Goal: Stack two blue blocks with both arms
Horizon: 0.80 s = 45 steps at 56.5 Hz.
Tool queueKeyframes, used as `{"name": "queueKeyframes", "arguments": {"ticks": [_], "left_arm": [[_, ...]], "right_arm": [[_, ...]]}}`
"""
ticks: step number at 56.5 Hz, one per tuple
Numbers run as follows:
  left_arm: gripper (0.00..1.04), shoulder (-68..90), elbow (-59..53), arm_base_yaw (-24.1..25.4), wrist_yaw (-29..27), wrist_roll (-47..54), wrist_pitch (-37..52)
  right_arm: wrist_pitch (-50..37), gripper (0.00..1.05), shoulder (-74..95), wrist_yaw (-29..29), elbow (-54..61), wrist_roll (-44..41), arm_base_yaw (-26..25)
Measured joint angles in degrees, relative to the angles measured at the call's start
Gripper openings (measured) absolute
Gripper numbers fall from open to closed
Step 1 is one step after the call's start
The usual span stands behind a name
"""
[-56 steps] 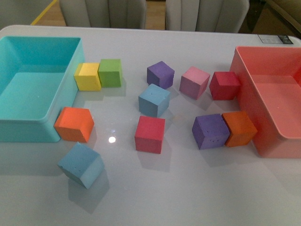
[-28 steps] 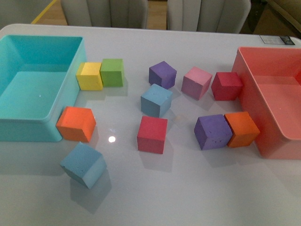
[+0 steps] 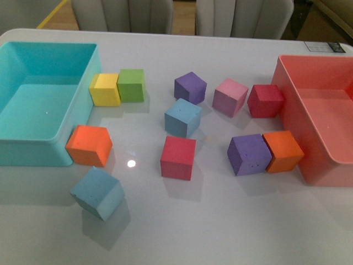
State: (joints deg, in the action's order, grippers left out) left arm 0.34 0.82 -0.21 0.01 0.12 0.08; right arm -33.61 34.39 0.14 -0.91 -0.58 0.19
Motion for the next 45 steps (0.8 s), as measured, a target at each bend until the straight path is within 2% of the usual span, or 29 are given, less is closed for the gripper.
{"name": "queueKeyframes", "arguments": {"ticks": [18, 45], "left_arm": [[0.96, 0.0, 0.0, 0.0, 0.0, 0.0, 0.0], [0.96, 0.0, 0.0, 0.0, 0.0, 0.0, 0.0]], "right_arm": [[10.5, 0.02, -11.2, 0.0, 0.0, 0.0, 0.0], [20.5, 0.02, -21.3, 0.0, 0.0, 0.0, 0.0]]}}
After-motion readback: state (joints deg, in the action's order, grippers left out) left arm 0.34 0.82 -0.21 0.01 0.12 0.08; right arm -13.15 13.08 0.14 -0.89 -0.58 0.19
